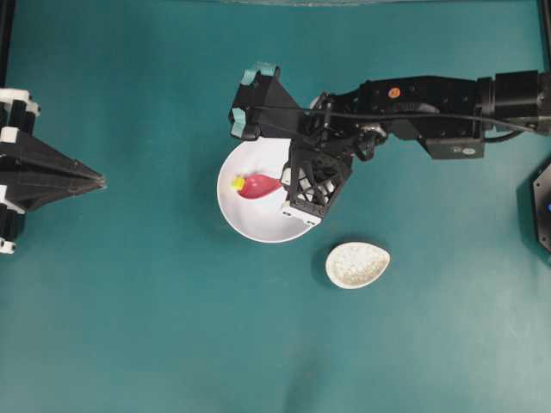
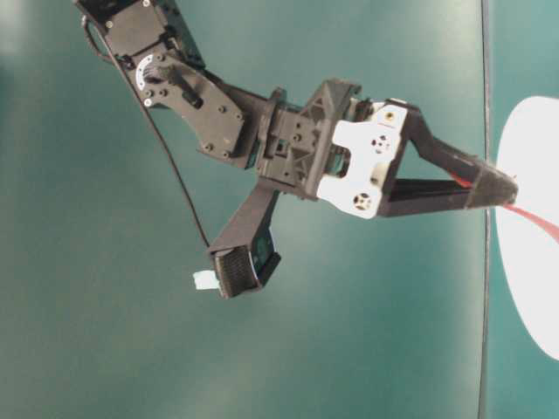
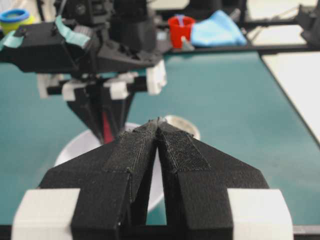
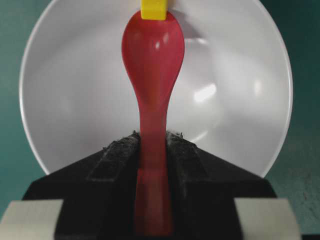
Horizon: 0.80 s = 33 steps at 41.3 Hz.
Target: Scoop the yellow hexagonal prism block from the bowl with a spoon using the right arm.
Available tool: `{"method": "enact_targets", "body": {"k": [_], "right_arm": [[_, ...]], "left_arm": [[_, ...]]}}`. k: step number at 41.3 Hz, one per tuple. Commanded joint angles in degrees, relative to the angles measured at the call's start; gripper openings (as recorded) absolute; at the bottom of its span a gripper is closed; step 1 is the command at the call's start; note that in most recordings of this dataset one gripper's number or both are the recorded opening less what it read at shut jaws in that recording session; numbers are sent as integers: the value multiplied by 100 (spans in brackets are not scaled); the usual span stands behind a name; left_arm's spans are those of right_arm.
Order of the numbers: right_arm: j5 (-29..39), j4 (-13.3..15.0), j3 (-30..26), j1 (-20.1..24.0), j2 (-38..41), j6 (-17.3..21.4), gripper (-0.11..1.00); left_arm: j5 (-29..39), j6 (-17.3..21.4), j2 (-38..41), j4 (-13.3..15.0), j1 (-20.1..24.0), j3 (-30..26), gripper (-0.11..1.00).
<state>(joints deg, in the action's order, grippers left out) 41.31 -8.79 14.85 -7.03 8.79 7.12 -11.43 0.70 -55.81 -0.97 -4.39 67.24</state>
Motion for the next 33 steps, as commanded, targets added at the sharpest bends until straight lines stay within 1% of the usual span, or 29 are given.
{"method": "enact_targets", "body": {"k": [1,14,33], "right_arm": [[-220,9,70,-18,-255,9,22],[-756,9,492,-9,-483,62,22],[-905,9,589,-9,-519,62,22]], "left_arm": [[-26,0,18,-9,0,-141,7],[-35,0,18,-9,0,-141,7],[-26,0,18,-9,0,-132,7]]}}
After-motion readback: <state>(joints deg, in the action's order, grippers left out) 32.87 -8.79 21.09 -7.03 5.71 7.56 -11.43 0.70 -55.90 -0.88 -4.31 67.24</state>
